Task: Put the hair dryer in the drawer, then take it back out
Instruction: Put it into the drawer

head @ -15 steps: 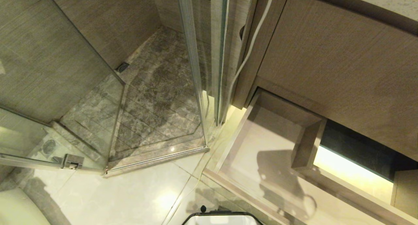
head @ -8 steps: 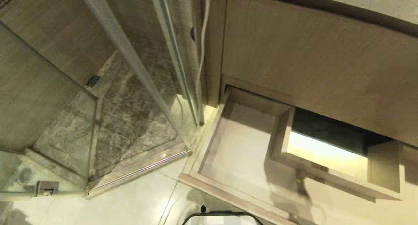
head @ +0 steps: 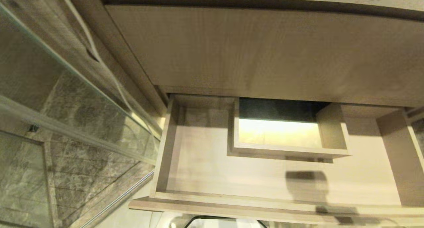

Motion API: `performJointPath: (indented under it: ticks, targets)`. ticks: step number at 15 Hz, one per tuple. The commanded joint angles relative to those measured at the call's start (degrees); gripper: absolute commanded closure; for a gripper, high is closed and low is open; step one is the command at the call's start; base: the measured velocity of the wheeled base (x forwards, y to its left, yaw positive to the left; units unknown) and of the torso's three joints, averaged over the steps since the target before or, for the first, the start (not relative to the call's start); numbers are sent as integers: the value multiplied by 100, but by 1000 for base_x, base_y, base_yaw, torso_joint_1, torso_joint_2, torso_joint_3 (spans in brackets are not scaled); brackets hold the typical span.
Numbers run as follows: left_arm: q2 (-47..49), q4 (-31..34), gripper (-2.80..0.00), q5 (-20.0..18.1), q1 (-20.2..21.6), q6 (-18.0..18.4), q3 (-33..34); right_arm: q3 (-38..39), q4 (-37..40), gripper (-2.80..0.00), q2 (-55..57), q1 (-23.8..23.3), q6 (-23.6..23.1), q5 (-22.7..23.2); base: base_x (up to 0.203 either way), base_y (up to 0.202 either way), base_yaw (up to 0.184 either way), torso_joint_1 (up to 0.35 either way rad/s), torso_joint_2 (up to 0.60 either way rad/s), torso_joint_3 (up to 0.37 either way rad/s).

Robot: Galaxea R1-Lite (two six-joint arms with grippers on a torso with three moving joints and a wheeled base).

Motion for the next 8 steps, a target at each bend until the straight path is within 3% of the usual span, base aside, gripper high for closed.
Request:
performJointPath:
  ticks: [1,8]
  targets:
    - [-2,-1,0,0,0,-2,0,-2,9,0,6,1,-20,4,-3,8,-170,7,3,6]
    - [-2,-1,0,9,0,-2,0,-1,229,0,68,-8,-47,-23,1,10,-169,2,1,3]
